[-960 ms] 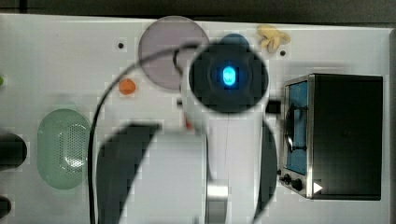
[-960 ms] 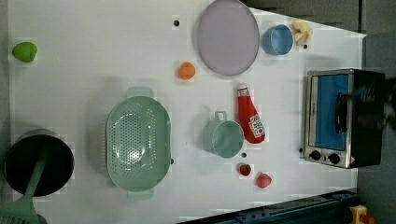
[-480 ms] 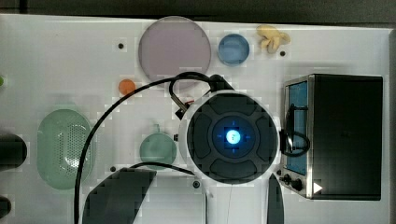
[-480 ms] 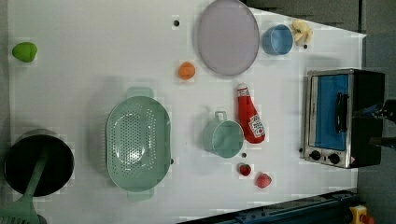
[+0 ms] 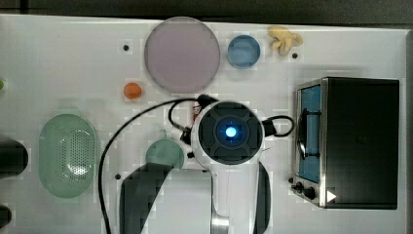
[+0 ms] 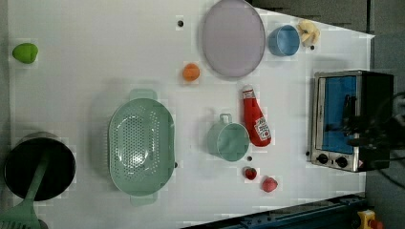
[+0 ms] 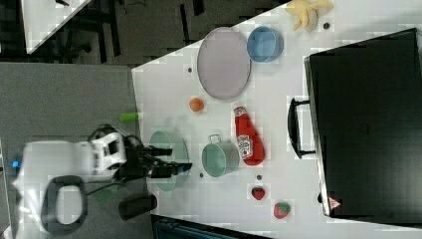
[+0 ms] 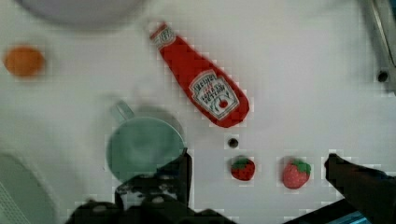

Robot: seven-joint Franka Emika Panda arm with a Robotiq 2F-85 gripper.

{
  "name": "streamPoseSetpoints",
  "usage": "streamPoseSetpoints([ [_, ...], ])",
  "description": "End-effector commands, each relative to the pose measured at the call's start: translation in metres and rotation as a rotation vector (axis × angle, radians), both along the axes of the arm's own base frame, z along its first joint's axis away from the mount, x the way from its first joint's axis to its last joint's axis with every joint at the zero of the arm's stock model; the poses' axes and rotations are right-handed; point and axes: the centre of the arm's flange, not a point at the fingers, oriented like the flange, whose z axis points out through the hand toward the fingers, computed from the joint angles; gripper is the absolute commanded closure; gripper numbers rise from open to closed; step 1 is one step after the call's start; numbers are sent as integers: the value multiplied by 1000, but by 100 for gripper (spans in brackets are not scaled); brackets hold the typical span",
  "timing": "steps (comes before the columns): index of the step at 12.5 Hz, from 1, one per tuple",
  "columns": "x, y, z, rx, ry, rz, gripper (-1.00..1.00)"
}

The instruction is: Pick Ketchup from the table and place it in strainer.

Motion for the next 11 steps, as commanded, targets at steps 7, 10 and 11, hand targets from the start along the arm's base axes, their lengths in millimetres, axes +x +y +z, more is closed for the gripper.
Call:
streamPoseSetpoints([
  [7, -4, 7, -126, 54, -79, 595, -100],
  [10, 5, 6, -168, 68, -77, 593, -100],
  [11, 6, 6, -184, 76, -67, 591, -100],
])
